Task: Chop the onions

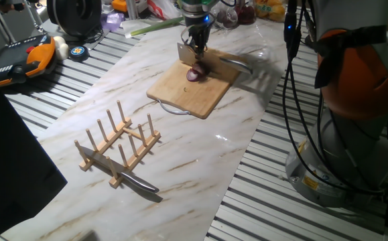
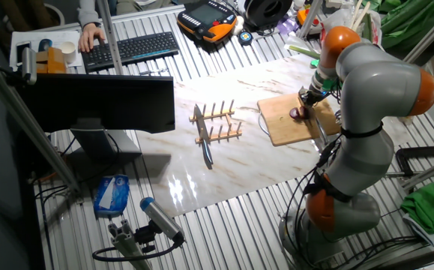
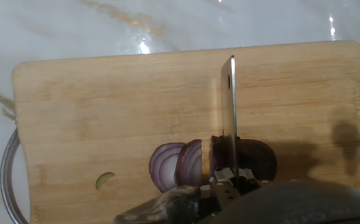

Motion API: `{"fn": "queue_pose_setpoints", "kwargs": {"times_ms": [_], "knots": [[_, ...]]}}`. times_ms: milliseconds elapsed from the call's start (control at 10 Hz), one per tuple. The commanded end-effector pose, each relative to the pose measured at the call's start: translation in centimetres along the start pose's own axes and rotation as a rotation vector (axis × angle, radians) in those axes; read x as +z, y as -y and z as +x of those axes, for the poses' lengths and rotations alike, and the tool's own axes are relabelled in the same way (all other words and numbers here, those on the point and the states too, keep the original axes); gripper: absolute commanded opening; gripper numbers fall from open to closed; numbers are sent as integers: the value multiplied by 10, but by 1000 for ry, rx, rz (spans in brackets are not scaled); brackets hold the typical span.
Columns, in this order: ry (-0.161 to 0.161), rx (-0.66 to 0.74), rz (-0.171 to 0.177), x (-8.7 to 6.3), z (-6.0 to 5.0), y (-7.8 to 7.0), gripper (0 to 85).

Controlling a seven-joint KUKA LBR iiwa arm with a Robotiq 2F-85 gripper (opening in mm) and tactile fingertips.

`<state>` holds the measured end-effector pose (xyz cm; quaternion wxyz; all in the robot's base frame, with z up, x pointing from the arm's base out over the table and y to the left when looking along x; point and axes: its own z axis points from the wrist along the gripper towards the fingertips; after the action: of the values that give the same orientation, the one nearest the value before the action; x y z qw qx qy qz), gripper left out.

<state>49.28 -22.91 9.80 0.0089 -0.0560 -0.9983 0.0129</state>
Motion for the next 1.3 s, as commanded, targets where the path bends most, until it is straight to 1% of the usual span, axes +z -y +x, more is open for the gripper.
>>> {"fn": "queue_pose_setpoints", "kwargs": {"times_ms": [0,200,500,800,1200], "knots": [[1,0,0,0,0,0,7],[11,0,2,1,1,2,7],[8,0,-6,2,2,2,7],[10,4,-6,5,4,-2,7],[8,6,-10,5,3,-2,7]]}}
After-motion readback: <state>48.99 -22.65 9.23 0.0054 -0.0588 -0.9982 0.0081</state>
